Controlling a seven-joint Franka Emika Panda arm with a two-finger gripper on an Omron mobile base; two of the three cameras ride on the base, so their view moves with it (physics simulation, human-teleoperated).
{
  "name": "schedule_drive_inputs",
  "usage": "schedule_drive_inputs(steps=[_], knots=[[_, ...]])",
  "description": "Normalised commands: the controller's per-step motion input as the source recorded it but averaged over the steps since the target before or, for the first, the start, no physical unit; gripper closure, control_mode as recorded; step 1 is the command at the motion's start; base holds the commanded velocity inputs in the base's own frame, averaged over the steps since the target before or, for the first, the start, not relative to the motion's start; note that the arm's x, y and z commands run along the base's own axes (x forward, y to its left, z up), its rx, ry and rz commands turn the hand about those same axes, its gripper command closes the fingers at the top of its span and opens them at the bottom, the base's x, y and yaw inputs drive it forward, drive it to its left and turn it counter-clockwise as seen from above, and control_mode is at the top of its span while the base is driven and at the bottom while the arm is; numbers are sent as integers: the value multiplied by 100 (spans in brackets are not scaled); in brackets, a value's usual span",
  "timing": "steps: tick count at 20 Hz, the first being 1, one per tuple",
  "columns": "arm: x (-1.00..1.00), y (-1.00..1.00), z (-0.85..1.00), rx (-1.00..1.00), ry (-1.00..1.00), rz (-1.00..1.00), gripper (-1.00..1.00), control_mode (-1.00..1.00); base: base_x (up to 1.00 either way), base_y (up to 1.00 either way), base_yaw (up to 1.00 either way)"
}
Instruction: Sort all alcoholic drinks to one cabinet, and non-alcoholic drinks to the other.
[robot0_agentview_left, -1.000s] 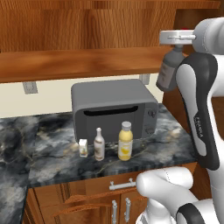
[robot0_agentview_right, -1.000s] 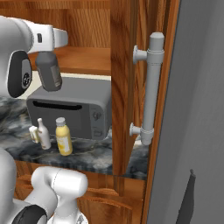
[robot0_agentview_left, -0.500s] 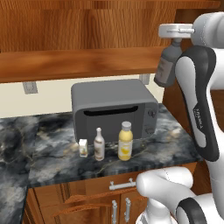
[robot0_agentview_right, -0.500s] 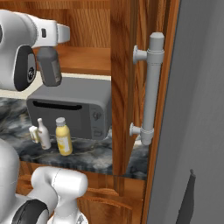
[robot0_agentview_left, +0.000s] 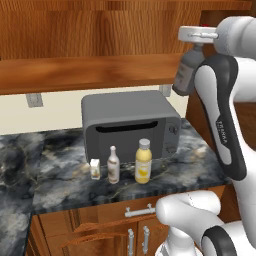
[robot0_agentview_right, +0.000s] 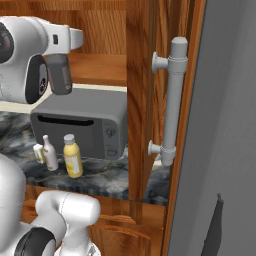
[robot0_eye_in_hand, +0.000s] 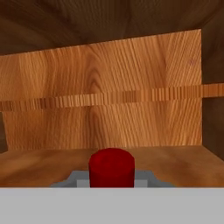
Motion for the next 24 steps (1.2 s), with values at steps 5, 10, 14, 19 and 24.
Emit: schedule_drive_inputs(steps=[5,10,14,19,24], knots=[[23,0,1,2,-2,0,100,-100,0,0,0],[24,0,7,2,0,0,100,-100,0,0,0],[22,0,7,1,-1,0,100,-100,0,0,0],[14,0,1,1,-2,0,100,-100,0,0,0],[7,0,11,0,-4,0,100,-100,0,0,0]])
